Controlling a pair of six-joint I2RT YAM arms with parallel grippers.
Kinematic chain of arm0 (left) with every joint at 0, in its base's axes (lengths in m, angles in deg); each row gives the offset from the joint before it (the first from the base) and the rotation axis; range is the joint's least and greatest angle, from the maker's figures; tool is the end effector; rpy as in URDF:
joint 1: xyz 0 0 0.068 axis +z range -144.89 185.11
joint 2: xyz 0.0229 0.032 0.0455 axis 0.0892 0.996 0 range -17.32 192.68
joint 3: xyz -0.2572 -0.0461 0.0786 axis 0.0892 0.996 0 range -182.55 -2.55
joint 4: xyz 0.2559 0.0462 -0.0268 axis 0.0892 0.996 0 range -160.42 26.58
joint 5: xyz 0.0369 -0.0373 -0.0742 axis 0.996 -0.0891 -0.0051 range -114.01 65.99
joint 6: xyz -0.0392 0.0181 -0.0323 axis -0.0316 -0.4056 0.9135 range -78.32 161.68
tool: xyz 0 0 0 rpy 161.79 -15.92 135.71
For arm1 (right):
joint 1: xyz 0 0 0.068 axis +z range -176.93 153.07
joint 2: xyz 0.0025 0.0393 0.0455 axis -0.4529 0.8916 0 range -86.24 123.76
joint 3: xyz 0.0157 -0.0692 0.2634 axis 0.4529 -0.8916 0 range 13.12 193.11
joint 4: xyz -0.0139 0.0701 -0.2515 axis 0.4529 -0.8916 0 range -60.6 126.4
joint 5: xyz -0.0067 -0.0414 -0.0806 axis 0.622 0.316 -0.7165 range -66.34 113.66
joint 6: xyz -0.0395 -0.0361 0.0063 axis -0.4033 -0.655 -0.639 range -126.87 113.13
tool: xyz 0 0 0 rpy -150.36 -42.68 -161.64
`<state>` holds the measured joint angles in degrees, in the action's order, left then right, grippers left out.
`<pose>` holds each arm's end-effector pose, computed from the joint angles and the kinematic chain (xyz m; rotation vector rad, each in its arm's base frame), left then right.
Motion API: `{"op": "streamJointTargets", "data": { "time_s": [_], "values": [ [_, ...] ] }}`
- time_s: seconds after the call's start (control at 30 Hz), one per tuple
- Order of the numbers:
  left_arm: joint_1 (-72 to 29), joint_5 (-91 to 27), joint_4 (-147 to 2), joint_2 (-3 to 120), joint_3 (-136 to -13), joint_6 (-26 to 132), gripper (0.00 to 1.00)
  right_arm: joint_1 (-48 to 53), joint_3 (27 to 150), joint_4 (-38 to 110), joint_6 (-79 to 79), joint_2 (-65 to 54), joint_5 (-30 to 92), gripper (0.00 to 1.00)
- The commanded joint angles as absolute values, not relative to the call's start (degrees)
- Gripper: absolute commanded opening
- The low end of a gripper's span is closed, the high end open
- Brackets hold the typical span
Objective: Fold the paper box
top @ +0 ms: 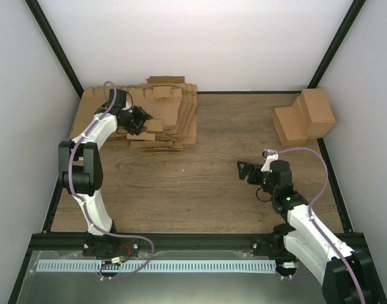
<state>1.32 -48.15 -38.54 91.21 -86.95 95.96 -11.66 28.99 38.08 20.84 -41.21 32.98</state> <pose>0.4096 -0.0417 0.2302 -0.9854 2.5012 -0.8995 0.1657 0.0512 0.1829 0.1242 2.1001 0.6266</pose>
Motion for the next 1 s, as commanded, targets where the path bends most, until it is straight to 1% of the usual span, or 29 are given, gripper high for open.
{"op": "streamJointTargets", "data": {
  "time_s": [0.0, 0.1, 0.17, 0.3, 0.43, 0.53, 0.63, 0.7, 0.83, 0.97],
  "values": [
    [0.53, -60.68, -47.12, 89.84, -85.67, 86.39, 0.59, -10.96, 29.02, 37.9, 20.55, -41.52, 32.45, 1.0],
    [-1.16, -66.61, -51.47, 88.68, -84.56, 83.33, 0.7, -11.03, 29.02, 37.87, 20.55, -41.51, 32.44, 1.0],
    [-2.88, -67.95, -51.11, 88.26, -85.4, 80.5, 0.74, -10.95, 29.01, 37.9, 20.56, -41.49, 32.39, 1.0],
    [-6.79, -70.52, -48.44, 88.19, -88.0, 75.01, 0.76, -10.97, 29.02, 37.9, 20.57, -41.34, 32.35, 1.0],
    [-10.26, -72.04, -48.45, 86.39, -87.79, 70.26, 0.76, -10.94, 29.05, 37.96, 20.6, -41.28, 32.45, 1.0],
    [-11.81, -67.01, -48.36, 83.52, -86.72, 65.43, 0.77, -10.96, 29.04, 37.91, 20.55, -41.21, 32.45, 1.0],
    [-11.85, -56.79, -44.65, 81.83, -87.4, 60.65, 0.79, -10.98, 29.07, 37.96, 20.58, -41.25, 32.5, 1.0],
    [-11.85, -51.35, -42.73, 81.85, -88.59, 57.17, 0.83, -10.98, 29.07, 37.94, 20.47, -41.23, 32.56, 1.0],
    [-11.71, -37.72, -38.79, 84.64, -92.09, 52.5, 0.9, -11.02, 29.02, 38.1, 20.4, -41.12, 32.76, 1.0],
    [-11.31, -33.36, -36.4, 89.62, -96.18, 49.43, 0.91, -10.99, 29.13, 38.13, 20.38, -40.95, 32.83, 1.0]
  ]
}}
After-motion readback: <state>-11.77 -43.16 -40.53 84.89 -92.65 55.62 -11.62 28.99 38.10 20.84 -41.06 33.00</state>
